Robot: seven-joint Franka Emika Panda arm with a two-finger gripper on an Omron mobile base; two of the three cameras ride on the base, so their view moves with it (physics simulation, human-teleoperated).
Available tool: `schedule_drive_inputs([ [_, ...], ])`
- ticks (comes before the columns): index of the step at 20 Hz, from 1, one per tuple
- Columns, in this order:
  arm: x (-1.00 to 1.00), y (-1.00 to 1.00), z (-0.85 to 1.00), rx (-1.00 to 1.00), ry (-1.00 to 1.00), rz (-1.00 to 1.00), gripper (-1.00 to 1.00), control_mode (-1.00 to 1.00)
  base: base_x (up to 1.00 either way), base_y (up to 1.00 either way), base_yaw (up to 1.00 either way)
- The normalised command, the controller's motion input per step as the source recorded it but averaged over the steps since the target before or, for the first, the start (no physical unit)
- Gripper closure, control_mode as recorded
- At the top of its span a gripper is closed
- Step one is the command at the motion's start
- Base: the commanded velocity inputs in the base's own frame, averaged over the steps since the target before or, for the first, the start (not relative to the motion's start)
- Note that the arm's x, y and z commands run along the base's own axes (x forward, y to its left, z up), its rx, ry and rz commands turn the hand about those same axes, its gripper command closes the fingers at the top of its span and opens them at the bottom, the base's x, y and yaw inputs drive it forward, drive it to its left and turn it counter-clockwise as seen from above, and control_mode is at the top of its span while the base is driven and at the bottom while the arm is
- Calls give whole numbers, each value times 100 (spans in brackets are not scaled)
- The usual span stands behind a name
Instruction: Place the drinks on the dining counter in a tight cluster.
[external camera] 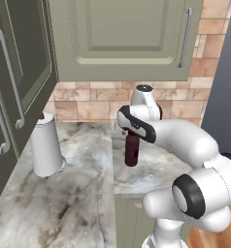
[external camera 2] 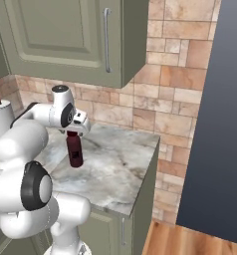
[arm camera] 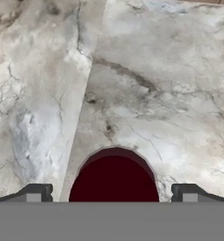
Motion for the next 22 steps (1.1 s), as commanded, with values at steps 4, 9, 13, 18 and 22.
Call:
schedule_drive_inputs([
  [4,0,0,-11,0,0,0,-100,-100,0,0,0],
  [9,0,0,-20,0,0,0,-100,-100,0,0,0],
  [13,0,0,-15,0,0,0,-100,-100,0,0,0],
  [18,0,0,0,0,0,0,-100,-100,0,0,0],
  [22,0,0,0,0,0,0,-100,-100,0,0,0],
])
